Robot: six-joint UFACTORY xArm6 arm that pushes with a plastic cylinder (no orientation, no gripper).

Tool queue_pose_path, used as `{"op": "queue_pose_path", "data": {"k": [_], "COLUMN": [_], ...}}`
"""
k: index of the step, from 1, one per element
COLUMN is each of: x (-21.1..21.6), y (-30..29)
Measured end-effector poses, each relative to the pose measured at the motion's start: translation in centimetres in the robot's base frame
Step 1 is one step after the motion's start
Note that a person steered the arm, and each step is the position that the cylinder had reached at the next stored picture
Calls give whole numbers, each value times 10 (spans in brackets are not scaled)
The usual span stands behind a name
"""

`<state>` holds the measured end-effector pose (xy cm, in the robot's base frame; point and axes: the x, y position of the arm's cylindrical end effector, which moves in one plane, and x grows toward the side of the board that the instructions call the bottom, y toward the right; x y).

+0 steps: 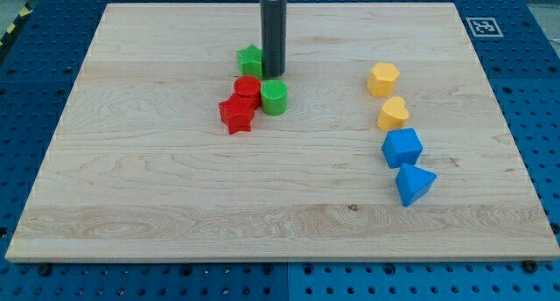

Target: Move the green circle to the red star

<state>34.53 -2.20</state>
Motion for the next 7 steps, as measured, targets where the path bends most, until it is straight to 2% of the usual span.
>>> {"op": "queue_pose_path", "data": {"k": [1,5,7], "x": [-2,115,143], "y": [-9,40,88]}}
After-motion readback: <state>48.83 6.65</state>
